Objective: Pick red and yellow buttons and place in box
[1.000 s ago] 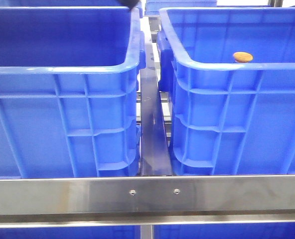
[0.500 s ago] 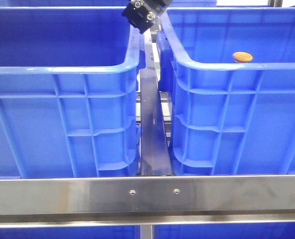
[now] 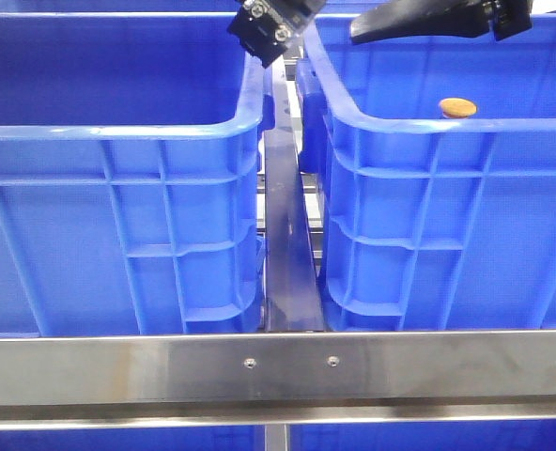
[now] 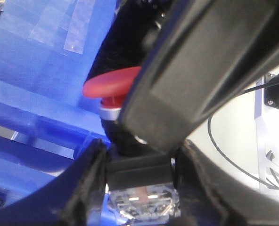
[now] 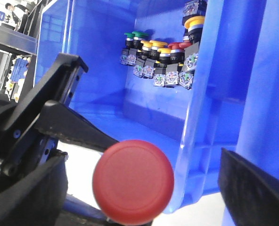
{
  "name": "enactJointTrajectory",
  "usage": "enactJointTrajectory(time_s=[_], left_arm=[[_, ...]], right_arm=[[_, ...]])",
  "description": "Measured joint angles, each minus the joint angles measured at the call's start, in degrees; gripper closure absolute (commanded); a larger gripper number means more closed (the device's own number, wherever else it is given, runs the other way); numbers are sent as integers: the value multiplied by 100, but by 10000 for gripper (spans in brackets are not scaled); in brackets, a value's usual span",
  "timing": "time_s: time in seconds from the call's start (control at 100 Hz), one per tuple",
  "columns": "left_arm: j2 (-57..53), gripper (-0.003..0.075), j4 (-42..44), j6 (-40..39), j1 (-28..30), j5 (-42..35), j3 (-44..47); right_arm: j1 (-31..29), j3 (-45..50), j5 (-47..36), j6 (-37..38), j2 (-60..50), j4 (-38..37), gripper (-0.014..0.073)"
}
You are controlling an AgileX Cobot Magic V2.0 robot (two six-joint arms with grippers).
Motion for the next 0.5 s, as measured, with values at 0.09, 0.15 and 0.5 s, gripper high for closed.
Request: enactJointTrajectory(time_s=[0.09, 0.15, 0.5], left_arm=[[0, 655, 0, 0, 0, 0, 0], [0, 655, 0, 0, 0, 0, 0], [12, 464, 0, 0, 0, 11, 0]], right_arm=[[0, 0, 0, -45, 0, 14, 61], [0, 0, 0, -45, 0, 14, 169], [16, -12, 63, -45, 0, 46, 463]])
